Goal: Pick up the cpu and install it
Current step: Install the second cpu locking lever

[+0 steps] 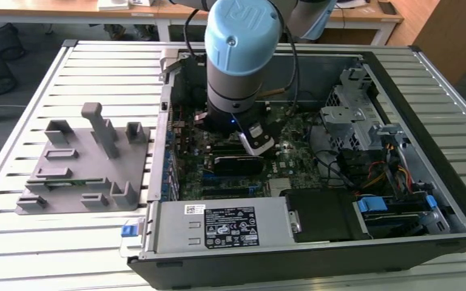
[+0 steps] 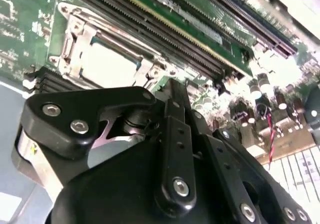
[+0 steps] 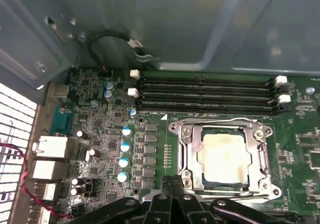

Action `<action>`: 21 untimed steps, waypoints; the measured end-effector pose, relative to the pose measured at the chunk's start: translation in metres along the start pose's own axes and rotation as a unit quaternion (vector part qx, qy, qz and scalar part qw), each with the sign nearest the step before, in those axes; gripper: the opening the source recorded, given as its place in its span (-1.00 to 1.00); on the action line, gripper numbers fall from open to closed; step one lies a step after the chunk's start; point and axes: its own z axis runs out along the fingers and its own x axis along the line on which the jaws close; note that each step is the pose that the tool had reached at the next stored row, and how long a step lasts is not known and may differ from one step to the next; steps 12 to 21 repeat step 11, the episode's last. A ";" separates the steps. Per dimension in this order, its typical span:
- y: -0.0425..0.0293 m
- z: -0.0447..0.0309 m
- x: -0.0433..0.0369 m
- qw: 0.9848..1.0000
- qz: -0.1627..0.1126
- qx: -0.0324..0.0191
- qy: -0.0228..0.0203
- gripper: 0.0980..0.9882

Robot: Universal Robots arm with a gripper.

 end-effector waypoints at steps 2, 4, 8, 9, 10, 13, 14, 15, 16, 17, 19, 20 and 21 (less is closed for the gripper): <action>0.0009 -0.0024 0.0000 1.000 0.000 0.000 0.000 -0.97; 0.0020 -0.0056 0.0000 1.000 0.000 0.000 0.000 -0.97; 0.0040 -0.0109 -0.0001 1.000 0.000 0.000 0.000 -0.97; 0.0046 -0.0125 -0.0001 1.000 0.000 0.000 0.000 -0.97; 0.0052 -0.0141 -0.0001 1.000 0.000 0.000 0.000 -0.97; 0.0055 -0.0150 -0.0001 1.000 0.000 0.000 0.000 -0.97; 0.0055 -0.0150 -0.0001 1.000 0.000 0.000 0.000 -0.97; 0.0055 -0.0150 -0.0001 1.000 0.000 0.000 0.000 -0.97; 0.0055 -0.0150 -0.0001 1.000 0.000 0.000 0.000 -0.97; 0.0055 -0.0150 -0.0001 1.000 0.000 0.000 0.000 -0.97; 0.0055 -0.0150 -0.0001 1.000 0.000 0.000 0.000 -0.97; 0.0055 -0.0150 -0.0001 1.000 0.000 0.000 0.000 -0.97; 0.0055 -0.0150 -0.0001 1.000 0.000 0.000 0.000 -0.97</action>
